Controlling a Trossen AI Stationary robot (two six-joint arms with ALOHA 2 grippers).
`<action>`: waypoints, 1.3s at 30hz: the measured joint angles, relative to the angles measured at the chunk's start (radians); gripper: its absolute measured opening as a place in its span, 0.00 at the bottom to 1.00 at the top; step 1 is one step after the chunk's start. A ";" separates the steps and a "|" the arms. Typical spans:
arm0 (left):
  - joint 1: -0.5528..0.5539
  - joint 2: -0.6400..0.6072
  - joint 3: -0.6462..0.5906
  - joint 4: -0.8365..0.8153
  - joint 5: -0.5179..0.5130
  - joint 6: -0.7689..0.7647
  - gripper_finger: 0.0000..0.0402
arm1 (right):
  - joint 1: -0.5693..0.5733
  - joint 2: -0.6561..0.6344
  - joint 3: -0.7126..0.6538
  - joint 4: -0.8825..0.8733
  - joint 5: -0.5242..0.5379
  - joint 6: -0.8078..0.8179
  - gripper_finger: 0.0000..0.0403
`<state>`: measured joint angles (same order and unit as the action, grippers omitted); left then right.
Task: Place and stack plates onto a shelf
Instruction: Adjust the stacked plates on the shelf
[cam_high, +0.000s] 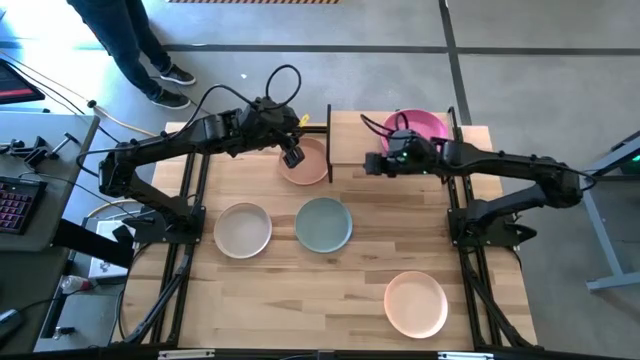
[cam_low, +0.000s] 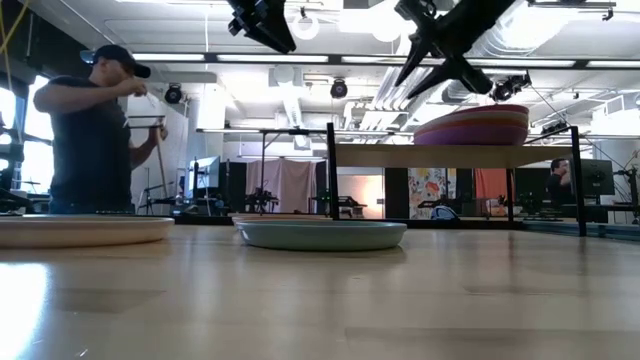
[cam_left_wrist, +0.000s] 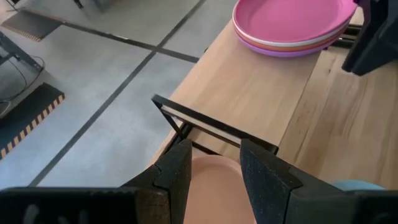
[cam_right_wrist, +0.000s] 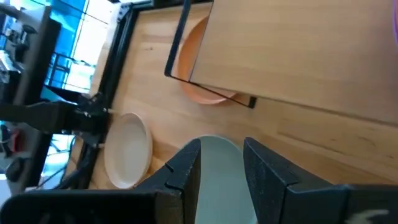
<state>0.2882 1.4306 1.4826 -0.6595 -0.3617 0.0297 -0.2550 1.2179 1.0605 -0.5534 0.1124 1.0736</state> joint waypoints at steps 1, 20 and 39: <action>0.000 0.000 0.000 0.000 0.000 0.000 0.31 | 0.000 0.000 0.006 -0.007 0.001 -0.003 0.26; 0.000 0.000 0.000 -0.001 0.000 0.000 0.31 | -0.149 0.230 0.439 -0.490 -0.050 -0.247 0.26; 0.000 0.000 0.000 -0.001 0.000 0.000 0.31 | -0.217 0.380 0.493 -0.671 -0.021 -0.297 0.26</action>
<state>0.2884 1.4307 1.4826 -0.6604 -0.3618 0.0296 -0.4719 1.5978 1.5532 -1.2249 0.0916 0.7766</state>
